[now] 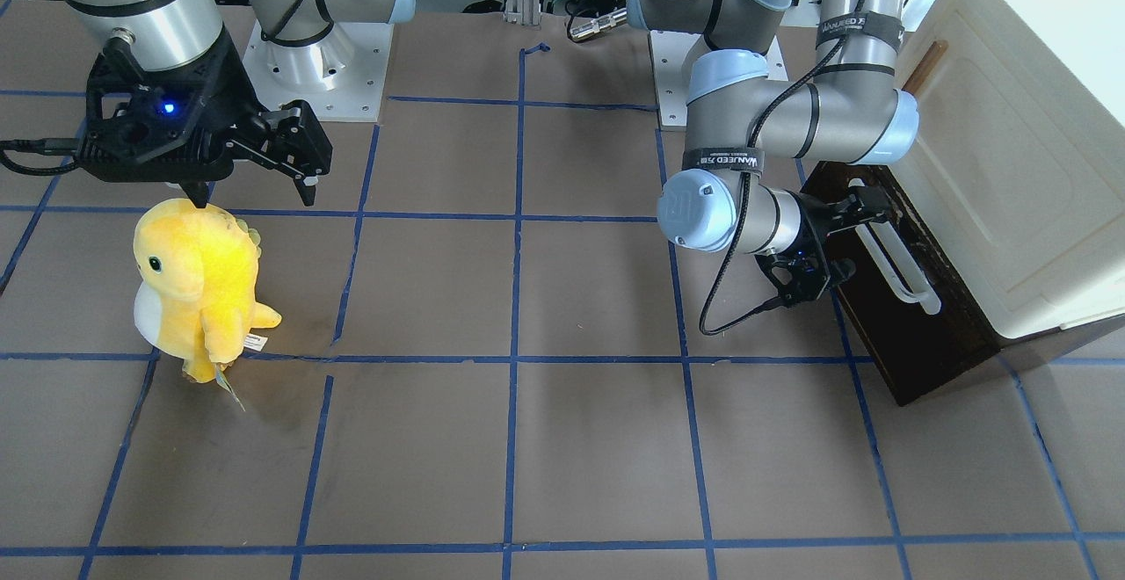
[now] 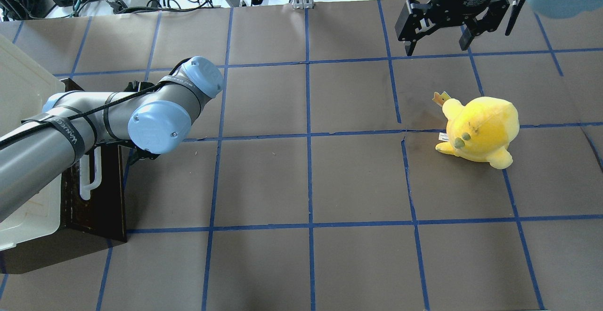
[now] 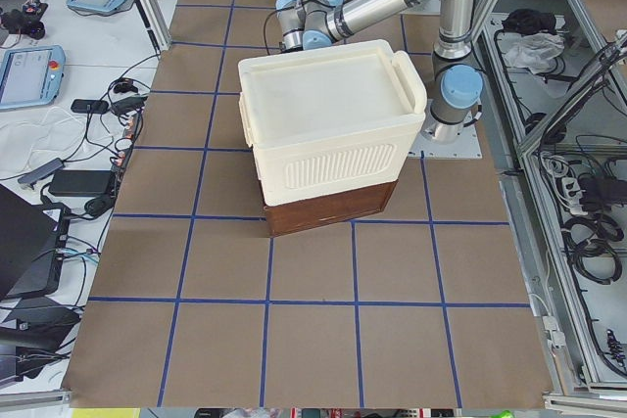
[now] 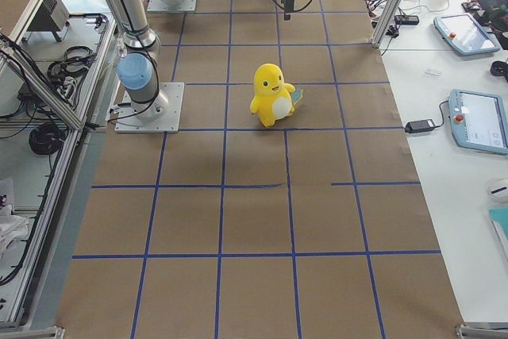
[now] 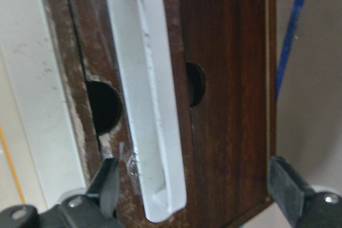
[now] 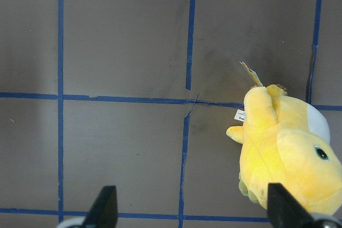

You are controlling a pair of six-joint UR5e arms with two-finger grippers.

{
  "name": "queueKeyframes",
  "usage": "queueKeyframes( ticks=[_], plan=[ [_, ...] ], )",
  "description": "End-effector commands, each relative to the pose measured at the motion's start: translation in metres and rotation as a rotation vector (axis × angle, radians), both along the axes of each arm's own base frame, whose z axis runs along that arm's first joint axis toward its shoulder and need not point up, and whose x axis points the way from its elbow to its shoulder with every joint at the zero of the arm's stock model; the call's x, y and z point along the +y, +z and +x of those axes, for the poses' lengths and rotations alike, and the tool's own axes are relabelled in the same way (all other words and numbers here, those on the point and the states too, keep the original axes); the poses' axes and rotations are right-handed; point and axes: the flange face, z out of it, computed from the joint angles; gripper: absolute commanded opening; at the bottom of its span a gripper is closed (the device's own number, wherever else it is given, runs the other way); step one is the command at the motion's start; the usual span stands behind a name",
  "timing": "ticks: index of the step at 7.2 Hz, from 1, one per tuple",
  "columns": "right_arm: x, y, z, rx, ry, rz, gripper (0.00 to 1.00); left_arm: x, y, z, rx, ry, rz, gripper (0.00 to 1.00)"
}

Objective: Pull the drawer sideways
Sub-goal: 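Move the left gripper down to the white handle on the wooden drawer, then close the left gripper around the white drawer handle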

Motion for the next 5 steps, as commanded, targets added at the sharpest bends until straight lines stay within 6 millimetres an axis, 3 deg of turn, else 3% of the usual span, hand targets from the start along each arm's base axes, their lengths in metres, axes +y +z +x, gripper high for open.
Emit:
queueKeyframes(
  ticks=[1, 5],
  plan=[
    [0.0, 0.0, 0.0, 0.0, 0.0, 0.0, 1.0, -0.007, -0.002, 0.005, -0.064, -0.04, 0.014, 1.0],
    [0.0, 0.0, 0.0, 0.0, 0.0, 0.0, 1.0, -0.031, -0.019, 0.008, -0.111, -0.064, 0.013, 0.94]
  ],
)
